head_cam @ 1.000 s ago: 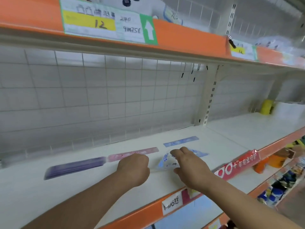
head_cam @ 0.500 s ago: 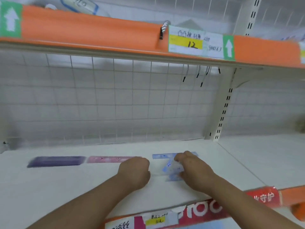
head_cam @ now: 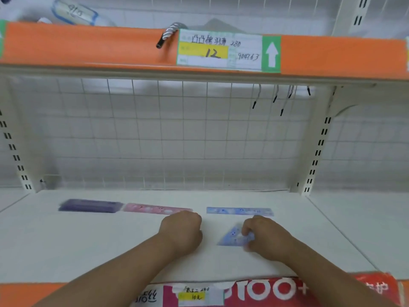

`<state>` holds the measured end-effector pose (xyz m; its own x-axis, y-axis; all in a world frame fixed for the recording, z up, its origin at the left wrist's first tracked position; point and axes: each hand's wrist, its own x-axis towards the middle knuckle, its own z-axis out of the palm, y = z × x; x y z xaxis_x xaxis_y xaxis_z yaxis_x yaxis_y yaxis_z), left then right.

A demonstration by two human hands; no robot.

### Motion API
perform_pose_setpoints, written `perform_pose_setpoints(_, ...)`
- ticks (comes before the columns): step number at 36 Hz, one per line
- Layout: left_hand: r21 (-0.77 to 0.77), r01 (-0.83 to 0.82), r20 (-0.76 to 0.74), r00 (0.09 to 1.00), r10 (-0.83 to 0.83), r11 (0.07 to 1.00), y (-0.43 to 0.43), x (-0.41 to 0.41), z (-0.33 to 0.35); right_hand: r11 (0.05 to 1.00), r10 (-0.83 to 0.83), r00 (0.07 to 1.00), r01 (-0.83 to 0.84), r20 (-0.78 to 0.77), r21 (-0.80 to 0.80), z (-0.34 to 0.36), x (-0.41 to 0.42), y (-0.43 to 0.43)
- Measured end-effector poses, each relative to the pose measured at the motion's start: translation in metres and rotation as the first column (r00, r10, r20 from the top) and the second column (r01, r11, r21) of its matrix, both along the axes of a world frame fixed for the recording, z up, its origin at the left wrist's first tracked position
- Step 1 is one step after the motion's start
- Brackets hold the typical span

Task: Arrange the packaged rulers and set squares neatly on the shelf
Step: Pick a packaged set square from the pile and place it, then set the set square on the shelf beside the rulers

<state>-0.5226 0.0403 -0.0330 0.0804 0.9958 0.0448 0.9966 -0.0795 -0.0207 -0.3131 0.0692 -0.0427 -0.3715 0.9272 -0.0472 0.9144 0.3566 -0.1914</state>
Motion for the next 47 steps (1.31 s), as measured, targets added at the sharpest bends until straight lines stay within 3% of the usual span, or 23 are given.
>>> perform_pose_setpoints(20, -0.022, -0.037, -0.021, 0.999, 0.037, 0.999, -0.006, 0.002, 0.002, 1.000, 0.000, 0.999, 0.001, 0.043, -0.028, 0.004, -0.002, -0.005)
perform_pose_setpoints(25, -0.018, -0.034, -0.022, 0.999, 0.033, 0.999, -0.010, 0.000, 0.003, 1.000, -0.003, 1.000, 0.003, -0.005, 0.012, 0.009, -0.013, -0.011)
perform_pose_setpoints(30, -0.011, -0.046, -0.019, 0.999, 0.045, 0.999, -0.016, -0.008, 0.005, 0.994, 0.017, 0.994, -0.004, -0.113, 0.109, 0.015, -0.038, -0.017)
perform_pose_setpoints(47, 0.041, -0.259, 0.049, 0.965, 0.257, 0.965, -0.080, -0.119, 0.014, 0.973, 0.221, 0.971, -0.213, -0.087, 0.091, 0.028, -0.171, -0.053)
